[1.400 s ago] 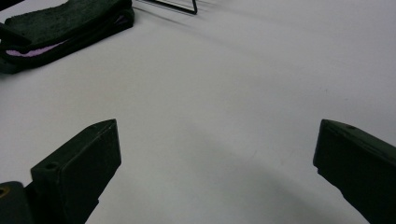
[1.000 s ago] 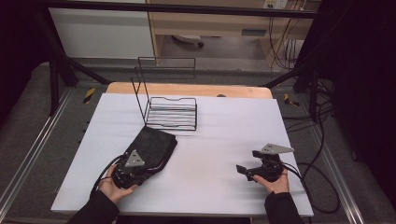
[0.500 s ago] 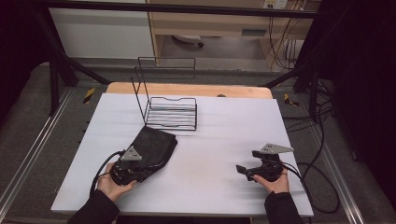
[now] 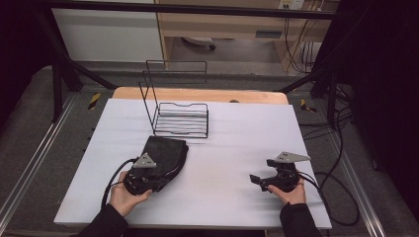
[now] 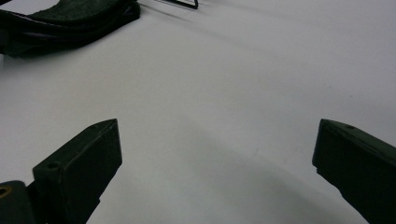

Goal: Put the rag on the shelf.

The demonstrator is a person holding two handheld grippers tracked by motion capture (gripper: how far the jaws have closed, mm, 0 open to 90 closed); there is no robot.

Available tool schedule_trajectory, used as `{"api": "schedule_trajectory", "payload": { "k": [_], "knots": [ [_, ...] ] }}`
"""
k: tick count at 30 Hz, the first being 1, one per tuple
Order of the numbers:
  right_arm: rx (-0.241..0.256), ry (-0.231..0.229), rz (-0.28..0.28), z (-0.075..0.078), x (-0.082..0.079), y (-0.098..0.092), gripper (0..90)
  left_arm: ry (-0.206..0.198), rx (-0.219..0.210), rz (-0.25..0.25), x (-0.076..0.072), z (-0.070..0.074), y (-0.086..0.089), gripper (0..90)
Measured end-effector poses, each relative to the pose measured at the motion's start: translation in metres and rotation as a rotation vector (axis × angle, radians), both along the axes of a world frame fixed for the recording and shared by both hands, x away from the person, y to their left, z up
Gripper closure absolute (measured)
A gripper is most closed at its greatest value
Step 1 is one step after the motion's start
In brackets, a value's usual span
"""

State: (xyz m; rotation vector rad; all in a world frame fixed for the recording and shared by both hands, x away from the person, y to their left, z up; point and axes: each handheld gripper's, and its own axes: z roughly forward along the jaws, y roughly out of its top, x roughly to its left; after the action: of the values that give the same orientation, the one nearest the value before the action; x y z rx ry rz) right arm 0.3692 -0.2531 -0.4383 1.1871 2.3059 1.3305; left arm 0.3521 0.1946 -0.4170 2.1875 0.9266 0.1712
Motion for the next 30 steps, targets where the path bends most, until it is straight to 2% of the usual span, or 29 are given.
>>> {"api": "schedule_trajectory", "payload": {
  "k": [9, 19, 30],
  "knots": [
    [-0.002, -0.003, 0.0, 0.0, 0.0, 0.0, 2.0, -0.006, -0.009, -0.015, 0.0, 0.003, -0.021, 76.6],
    [-0.003, -0.008, 0.002, 0.0, 0.0, -0.001, 2.0, -0.013, -0.003, -0.075, -0.003, 0.005, -0.054, 76.7],
    [0.0, -0.009, -0.004, 0.0, -0.001, -0.001, 2.0, 0.008, -0.011, -0.151, -0.018, 0.004, -0.073, 76.6]
  ]
}}
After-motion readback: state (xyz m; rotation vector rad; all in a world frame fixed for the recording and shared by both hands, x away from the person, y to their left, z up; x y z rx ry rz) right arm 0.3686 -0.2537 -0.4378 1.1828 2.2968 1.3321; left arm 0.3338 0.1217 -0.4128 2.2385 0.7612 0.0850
